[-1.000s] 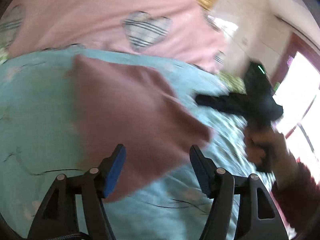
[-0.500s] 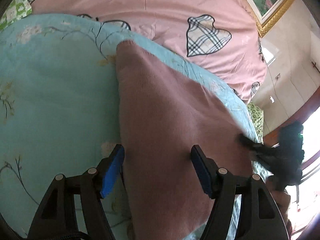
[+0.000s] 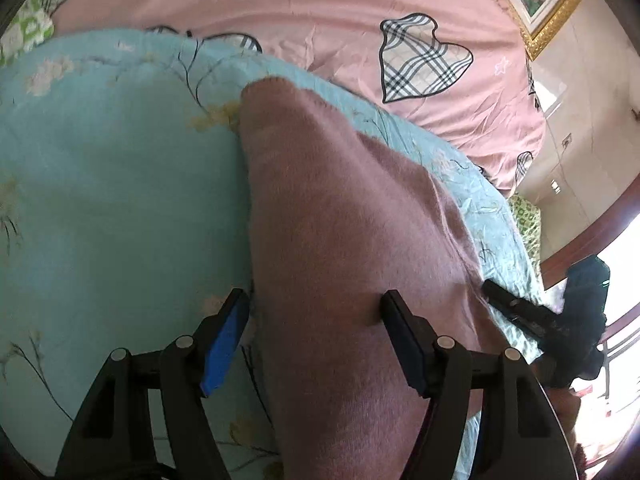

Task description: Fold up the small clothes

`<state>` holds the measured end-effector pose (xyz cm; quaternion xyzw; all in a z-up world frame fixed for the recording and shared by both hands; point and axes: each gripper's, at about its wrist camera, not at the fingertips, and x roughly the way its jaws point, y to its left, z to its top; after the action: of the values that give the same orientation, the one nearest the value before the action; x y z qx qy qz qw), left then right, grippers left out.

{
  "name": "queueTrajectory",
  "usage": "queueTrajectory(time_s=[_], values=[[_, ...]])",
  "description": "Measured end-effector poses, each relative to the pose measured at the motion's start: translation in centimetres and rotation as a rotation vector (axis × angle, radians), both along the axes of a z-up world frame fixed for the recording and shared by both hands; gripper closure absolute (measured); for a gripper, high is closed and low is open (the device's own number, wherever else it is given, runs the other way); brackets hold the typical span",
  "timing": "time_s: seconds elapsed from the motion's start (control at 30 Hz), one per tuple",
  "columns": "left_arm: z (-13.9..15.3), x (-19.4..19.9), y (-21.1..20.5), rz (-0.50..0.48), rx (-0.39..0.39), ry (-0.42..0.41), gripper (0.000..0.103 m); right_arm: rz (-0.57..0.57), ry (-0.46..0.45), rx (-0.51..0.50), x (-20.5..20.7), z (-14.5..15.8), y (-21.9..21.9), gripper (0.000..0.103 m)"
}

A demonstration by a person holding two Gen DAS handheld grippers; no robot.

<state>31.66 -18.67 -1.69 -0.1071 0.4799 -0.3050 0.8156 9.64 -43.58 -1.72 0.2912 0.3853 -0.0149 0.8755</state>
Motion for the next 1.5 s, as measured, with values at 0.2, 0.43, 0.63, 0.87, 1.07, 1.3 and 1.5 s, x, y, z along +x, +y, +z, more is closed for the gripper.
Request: queueTrajectory(time_s=[0.2,0.43,0.63,0.87,1.07,1.3,1.5], values=[[-2.3,1.5,0.0,-0.011,-0.06,0.1,0.022,0.038,0.012,-0.041,3.2,0.5,-0.2,0.03],[-5.1,2.7,-1.1,-0.104,-0.224,0.187,0.037,0.096,0.065,0.14,5.3,-3.8,-1.0,0.04],[-3.0,1.4,0.1,-0.112,-0.264,0.139,0.06,0.106,0.058,0.238,4.5,-3.1,0.2,0.069],[2.8,-3.1,9.3,-0.07,-0.257,0.013,0.061,0.219,-0.087,0.282,2.5,2.7,8.0,0.07],[3.2,-5.2,19.3,0.007,-0.224,-0.013,0.061,0.383,-0.101,0.384,3.5,0.6,17.2,0.071],[-4.2,-4.6,25.1,0.132,-0.229,0.136,0.05,0.419,0.043,0.311,5.5,-5.4,23.1,0.064],[-1.7,-6.3,26.5,0.166,-0.192,0.077,0.046,0.369,0.048,0.214,4.3,-2.6,22.7,0.053]])
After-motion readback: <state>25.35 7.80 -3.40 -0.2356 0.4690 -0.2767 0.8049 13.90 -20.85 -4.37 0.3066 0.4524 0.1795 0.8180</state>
